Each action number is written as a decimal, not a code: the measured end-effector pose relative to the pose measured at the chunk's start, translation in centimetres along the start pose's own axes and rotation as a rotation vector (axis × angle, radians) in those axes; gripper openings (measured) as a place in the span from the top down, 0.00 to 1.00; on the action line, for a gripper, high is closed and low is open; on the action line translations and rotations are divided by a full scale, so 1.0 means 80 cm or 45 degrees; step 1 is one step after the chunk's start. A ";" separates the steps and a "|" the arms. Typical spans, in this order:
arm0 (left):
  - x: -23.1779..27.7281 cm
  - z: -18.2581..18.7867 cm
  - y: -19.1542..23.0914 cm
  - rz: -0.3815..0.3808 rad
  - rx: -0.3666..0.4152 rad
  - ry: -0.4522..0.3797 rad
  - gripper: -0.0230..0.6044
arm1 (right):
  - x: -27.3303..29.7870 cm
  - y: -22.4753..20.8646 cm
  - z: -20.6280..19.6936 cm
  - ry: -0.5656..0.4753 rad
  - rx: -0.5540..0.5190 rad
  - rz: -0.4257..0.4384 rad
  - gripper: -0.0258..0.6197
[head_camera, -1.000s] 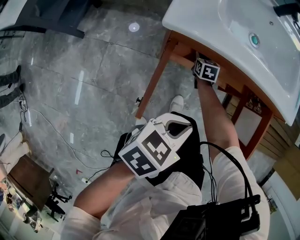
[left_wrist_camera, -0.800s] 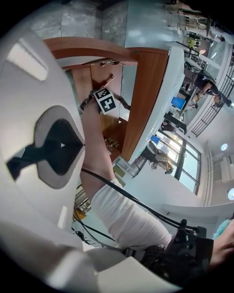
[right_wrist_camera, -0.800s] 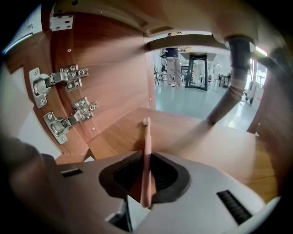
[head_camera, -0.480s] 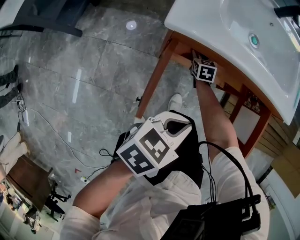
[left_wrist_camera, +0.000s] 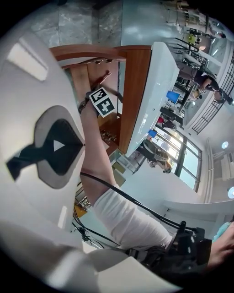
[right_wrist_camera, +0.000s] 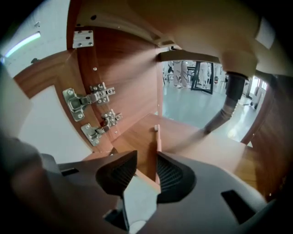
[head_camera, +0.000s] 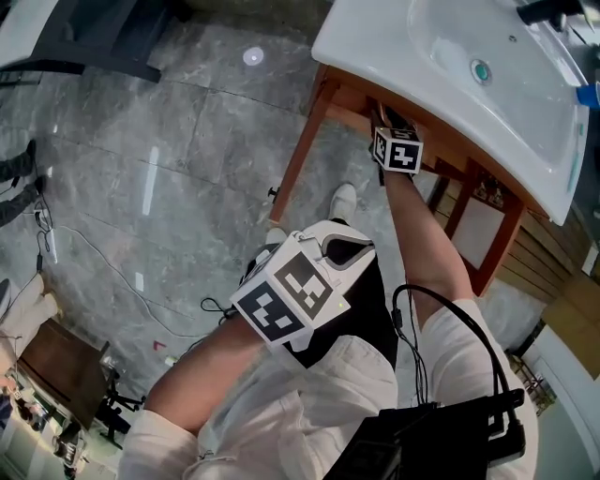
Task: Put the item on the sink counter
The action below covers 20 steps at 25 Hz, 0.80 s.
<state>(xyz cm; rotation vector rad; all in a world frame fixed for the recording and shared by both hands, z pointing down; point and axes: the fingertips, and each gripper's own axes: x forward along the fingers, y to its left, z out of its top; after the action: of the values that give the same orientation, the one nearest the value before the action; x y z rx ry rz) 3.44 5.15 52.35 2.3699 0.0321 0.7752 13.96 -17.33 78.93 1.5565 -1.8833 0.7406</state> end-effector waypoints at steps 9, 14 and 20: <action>-0.040 0.027 -0.075 -0.033 0.068 -0.001 0.96 | -0.136 0.046 0.011 -0.004 0.040 0.059 0.78; -0.071 0.036 -0.125 -0.058 0.108 -0.001 0.96 | -0.244 0.068 0.021 -0.002 0.023 0.089 0.81; -0.117 0.051 -0.165 -0.067 0.162 -0.035 0.96 | -0.365 0.099 0.073 -0.051 -0.024 0.139 0.80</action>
<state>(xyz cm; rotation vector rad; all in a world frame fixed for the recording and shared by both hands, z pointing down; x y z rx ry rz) 0.12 11.40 37.27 2.4886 0.1354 0.7350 10.03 -0.92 53.17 1.4767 -2.0123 0.7421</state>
